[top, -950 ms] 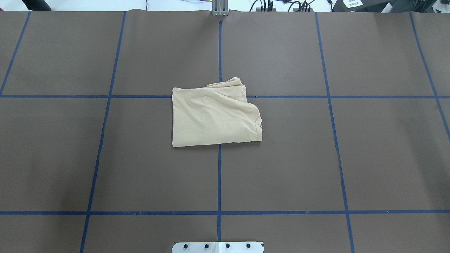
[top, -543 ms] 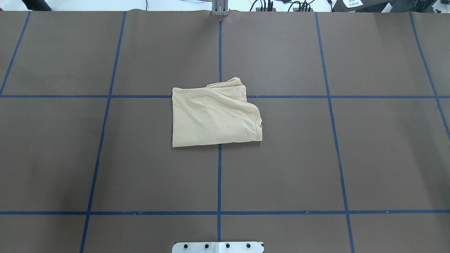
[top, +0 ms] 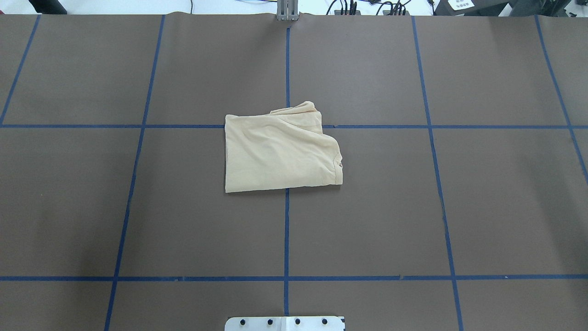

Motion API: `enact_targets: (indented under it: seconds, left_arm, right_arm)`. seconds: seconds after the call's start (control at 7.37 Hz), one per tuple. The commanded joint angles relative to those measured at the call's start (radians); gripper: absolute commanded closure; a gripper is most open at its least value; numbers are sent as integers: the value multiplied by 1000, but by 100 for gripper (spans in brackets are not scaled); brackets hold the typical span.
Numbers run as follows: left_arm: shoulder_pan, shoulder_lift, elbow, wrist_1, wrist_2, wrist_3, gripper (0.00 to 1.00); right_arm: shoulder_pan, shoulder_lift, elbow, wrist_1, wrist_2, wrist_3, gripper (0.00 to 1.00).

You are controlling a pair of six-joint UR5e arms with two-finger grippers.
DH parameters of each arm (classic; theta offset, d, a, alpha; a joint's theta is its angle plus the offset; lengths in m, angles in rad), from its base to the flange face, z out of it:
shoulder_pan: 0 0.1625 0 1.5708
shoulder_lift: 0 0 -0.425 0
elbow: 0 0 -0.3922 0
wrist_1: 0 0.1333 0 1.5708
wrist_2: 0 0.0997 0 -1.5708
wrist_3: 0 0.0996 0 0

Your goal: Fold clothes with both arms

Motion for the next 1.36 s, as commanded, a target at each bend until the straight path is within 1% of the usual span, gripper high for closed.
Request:
enact_targets:
  seconds: [0.0,0.27,0.41,0.95,1.22]
  left_arm:
    - [0,-2,0,-1,0,0,1]
    - [0,-9,2,-1,1,2,1]
    - [0,-9,2,-1,1,2,0]
    - [0,-10,6,-1,1,0,0]
    - [2,-18,8,-1,32,0,1]
  right_arm:
    - [-1,8,-2,1,-6,-3,0]
    - [-10,8,-2,-2,-26,-5,0]
    - [-20,16,1,-2,-73,-8,0]
    - [-30,21,-5,-10,-63,-5,0]
    - [-39,24,-5,-10,-65,-2,0]
